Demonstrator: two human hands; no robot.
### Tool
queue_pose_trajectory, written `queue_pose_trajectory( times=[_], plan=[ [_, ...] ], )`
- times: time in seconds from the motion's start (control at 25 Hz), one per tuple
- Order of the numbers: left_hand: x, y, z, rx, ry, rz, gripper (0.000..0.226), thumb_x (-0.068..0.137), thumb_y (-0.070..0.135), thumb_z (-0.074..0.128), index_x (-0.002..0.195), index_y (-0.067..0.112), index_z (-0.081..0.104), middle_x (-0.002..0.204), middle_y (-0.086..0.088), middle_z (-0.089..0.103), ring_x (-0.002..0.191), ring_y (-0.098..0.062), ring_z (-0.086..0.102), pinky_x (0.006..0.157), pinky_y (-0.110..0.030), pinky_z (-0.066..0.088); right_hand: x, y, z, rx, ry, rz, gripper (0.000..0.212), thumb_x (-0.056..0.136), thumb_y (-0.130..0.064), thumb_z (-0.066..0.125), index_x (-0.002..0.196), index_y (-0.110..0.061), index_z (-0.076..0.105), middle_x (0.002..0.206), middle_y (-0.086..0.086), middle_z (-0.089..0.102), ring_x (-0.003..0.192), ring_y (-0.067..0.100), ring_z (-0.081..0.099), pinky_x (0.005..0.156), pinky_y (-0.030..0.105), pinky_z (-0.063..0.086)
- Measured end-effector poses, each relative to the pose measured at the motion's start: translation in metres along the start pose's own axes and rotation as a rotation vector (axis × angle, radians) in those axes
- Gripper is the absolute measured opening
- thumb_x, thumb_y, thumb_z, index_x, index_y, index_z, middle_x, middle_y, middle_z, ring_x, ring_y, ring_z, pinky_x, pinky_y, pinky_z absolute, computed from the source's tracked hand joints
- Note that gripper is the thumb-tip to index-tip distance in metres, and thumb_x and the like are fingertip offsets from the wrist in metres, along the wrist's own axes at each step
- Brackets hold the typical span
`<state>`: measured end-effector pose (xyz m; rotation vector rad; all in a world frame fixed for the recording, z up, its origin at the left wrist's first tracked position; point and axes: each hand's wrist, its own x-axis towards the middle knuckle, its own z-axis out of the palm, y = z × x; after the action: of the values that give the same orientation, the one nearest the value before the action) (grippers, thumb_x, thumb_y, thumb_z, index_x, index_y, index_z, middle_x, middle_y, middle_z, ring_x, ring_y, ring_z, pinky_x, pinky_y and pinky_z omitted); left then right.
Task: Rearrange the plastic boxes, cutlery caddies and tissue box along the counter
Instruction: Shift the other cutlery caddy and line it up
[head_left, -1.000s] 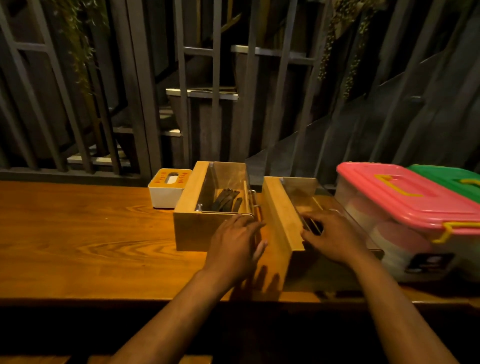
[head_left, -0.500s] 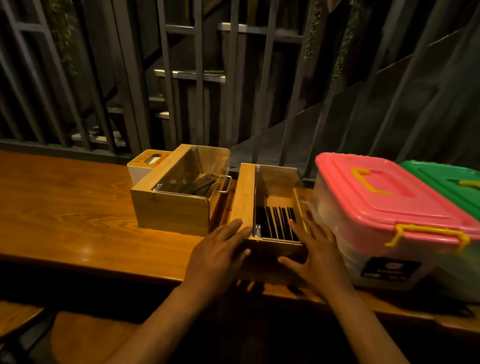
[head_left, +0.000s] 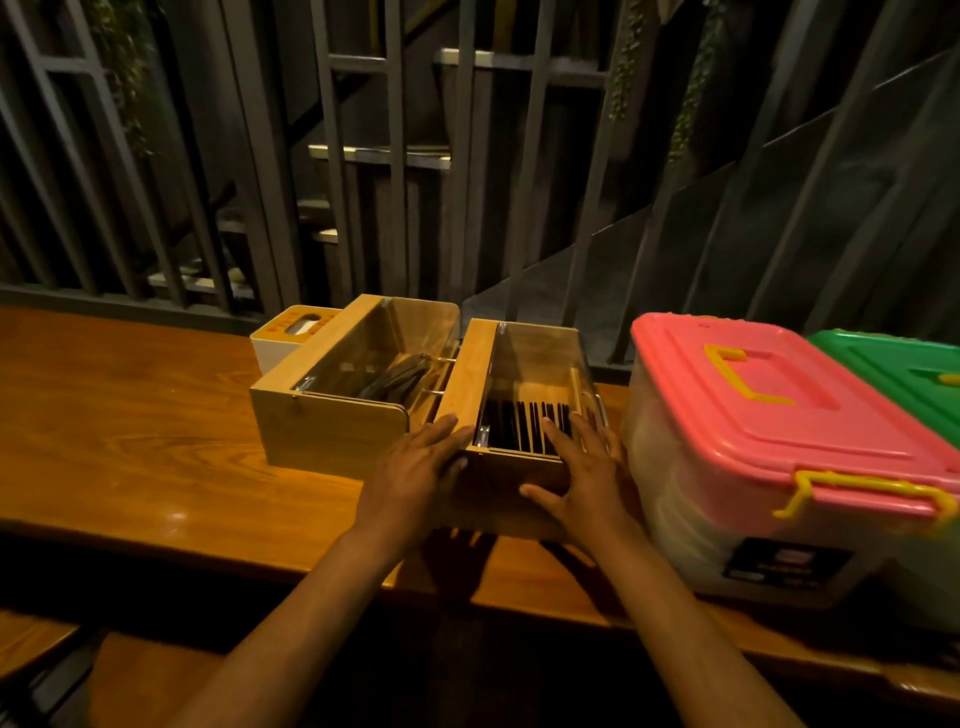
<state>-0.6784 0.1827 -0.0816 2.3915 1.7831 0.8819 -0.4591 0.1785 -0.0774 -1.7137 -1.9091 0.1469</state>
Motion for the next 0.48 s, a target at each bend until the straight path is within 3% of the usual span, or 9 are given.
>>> queue_pose_trajectory(
  times=[0.16,0.28,0.48],
  plan=[
    [0.019,-0.007,0.004,0.037,0.010,0.039,0.042,0.097,0.035,0.048,0.139,0.034,0.047,0.149,0.004,0.044,0.134,-0.020,0.042,0.105,-0.037,0.035,0.021,0.006,0.014,0.058,0.060,0.017,0.085,0.067,-0.034,0.085,0.141,-0.027,0.044,0.156,0.009,0.030,0.145,0.038,0.016,0.117,0.052,0.015],
    [0.029,-0.013,0.010,0.053,0.012,0.045,0.042,0.097,0.037,0.045,0.139,0.034,0.045,0.149,0.003,0.044,0.136,-0.019,0.040,0.110,-0.036,0.028,0.034,0.014,0.023,0.022,0.069,0.033,0.087,0.063,-0.039,0.086,0.139,-0.032,0.046,0.153,0.010,0.036,0.143,0.039,0.021,0.114,0.057,0.022],
    [0.039,-0.018,0.014,0.120,0.011,0.095,0.043,0.099,0.042,0.037,0.142,0.035,0.039,0.151,0.002,0.042,0.138,-0.019,0.038,0.117,-0.040,0.014,0.049,0.028,0.032,-0.038,0.076,0.018,0.090,0.061,-0.051,0.083,0.140,-0.040,0.041,0.152,0.002,0.038,0.142,0.032,0.027,0.112,0.048,0.026]
  ],
)
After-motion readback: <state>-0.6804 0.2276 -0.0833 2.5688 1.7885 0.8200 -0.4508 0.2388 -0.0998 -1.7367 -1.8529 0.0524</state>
